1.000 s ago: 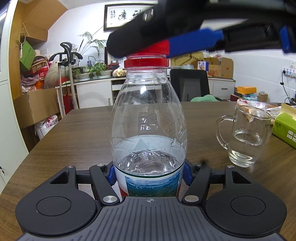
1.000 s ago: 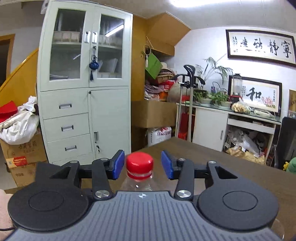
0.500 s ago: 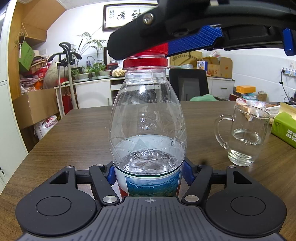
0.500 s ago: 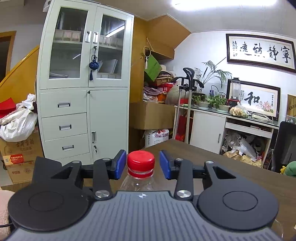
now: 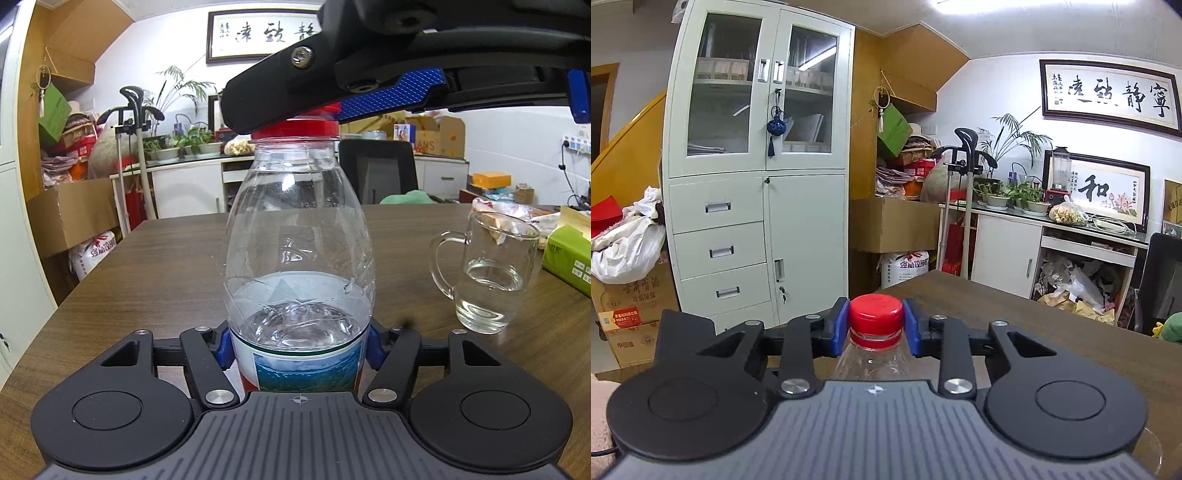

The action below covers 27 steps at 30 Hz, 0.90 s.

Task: Unscrew bottle cap and pour

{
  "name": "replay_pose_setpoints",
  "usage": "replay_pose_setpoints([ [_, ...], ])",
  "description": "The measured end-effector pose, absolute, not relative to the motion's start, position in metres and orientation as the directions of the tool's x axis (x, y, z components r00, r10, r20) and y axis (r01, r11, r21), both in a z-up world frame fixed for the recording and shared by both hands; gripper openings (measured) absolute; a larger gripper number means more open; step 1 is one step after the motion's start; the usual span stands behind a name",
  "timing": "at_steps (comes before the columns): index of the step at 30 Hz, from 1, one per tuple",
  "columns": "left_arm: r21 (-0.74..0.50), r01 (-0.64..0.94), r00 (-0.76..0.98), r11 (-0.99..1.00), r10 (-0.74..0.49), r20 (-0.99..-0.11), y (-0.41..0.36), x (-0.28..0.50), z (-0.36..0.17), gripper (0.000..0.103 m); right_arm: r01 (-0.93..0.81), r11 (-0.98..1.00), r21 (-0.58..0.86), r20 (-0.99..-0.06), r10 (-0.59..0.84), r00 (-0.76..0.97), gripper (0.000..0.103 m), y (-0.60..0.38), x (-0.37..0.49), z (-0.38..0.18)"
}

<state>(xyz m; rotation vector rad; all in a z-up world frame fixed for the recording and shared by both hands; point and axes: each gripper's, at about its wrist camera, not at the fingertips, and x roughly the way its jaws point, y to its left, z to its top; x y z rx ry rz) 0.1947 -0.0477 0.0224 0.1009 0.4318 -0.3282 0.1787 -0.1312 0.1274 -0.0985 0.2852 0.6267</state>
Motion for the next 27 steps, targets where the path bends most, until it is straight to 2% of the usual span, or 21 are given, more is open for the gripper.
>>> replay_pose_setpoints([
  [11, 0.024, 0.336, 0.855, 0.942, -0.294, -0.427, -0.044, 0.192, 0.023, 0.062, -0.542, 0.841, -0.011, -0.304, 0.513, 0.803, 0.032, -0.124, 0.175, 0.126],
  [27, 0.019, 0.347, 0.849, 0.938, -0.306, -0.430, -0.042, 0.190, 0.022, 0.062, -0.558, 0.829, -0.036, -0.350, 0.513, 0.784, 0.032, -0.121, 0.179, 0.131],
])
